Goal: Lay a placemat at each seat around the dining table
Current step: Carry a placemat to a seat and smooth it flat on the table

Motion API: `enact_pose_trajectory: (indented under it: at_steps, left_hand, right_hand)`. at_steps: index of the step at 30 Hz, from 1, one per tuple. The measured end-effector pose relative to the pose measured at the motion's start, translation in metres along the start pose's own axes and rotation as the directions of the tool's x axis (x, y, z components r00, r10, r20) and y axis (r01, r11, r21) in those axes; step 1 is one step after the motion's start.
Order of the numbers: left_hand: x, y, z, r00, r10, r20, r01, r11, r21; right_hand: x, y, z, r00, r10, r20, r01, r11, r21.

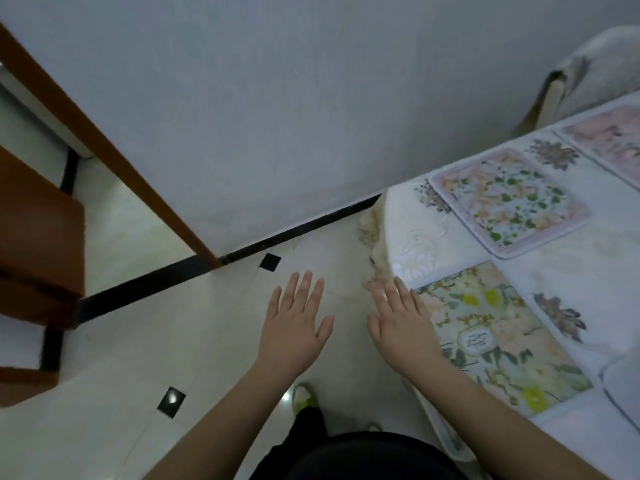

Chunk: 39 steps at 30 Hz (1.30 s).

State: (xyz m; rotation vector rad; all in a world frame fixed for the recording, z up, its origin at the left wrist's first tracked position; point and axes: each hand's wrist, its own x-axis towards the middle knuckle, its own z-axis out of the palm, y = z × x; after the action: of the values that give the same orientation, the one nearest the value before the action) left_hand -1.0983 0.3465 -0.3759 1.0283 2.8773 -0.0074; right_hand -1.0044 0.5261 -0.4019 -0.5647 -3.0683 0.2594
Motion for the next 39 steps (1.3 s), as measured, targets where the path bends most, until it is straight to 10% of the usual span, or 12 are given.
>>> enact_pose_trajectory:
  at_steps: [11,21,30,39]
  left_hand:
    - [0.138,0.017,0.001,0.860,0.510,-0.005,-0.509,0.858,-0.065]
    - [0.181,0.085,0.018,0.553,0.830,0.080,-0.826,0.558,-0.078]
    - [0.186,0.172,0.040,0.347,0.882,0.318,-0.915,0.393,-0.091]
    - [0.191,0.222,0.076,0.263,0.869,0.420,-0.945,0.319,-0.070]
  right_hand:
    - [0.033,0.024,0.000,0.894,0.448,0.004,-0.447,0.892,-0.065]
    - [-0.013,0.025,0.013,0.664,0.747,-0.023,-0.747,0.664,-0.034]
    - [-0.061,0.076,0.036,0.440,0.896,0.057,-0.897,0.435,0.083]
    - [-0.090,0.128,0.059,0.391,0.910,0.138,-0.918,0.375,0.125]
